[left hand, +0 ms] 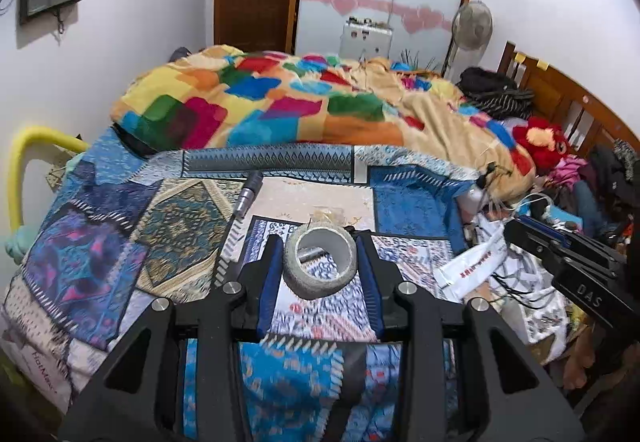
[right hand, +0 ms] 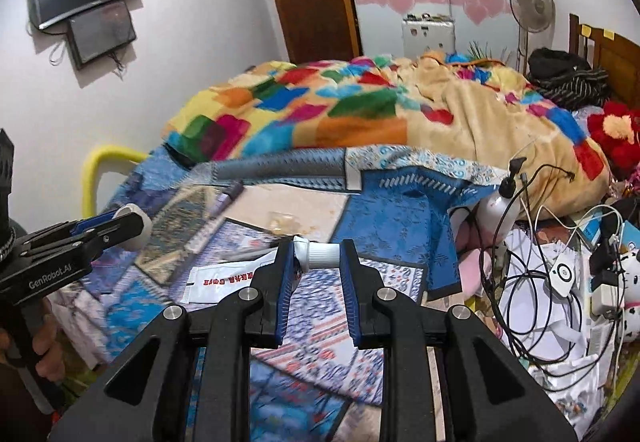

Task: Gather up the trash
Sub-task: 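Carry the tape roll and white tube in both tools over the white bucket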

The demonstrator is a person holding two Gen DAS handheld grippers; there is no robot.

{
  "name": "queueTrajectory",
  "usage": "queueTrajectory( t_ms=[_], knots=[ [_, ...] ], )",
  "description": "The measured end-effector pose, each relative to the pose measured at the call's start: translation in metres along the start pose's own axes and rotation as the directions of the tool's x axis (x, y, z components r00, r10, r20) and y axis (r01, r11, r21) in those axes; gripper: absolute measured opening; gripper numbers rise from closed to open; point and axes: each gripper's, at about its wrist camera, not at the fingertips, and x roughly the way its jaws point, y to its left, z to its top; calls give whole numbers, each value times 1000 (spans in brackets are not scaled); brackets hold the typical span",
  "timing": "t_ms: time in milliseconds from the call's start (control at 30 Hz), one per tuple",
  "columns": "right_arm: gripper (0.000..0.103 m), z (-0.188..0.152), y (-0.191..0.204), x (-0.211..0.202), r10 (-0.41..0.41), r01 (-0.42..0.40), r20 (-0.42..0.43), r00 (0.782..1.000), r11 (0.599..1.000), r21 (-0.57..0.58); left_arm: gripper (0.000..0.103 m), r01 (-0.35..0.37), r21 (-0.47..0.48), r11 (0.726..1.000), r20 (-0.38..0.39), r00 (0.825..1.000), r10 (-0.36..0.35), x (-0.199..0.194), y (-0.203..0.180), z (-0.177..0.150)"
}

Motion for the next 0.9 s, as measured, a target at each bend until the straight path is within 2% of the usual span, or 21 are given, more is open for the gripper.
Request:
queueTrajectory(
  t_ms=[267, 467, 667, 900],
  knots=[
    [21, -7, 44, -58, 56, -54, 38, 998, 997, -50, 37, -48, -8, 999, 41, 998, 48, -89, 14, -29],
    [21, -26, 83, -89, 88, -83, 41, 995, 992, -94, 37, -97, -33, 995, 62, 993, 99, -146, 37, -60],
    [21, -46, 117, -105, 135, -132, 20, 991, 984, -118, 37, -154, -97, 983, 73, 984, 162, -196, 72, -96],
    [21, -66, 163, -119, 183, -179, 3, 983, 966, -188, 37, -218, -190, 957, 73, 969, 236, -246, 114, -141]
  ],
)
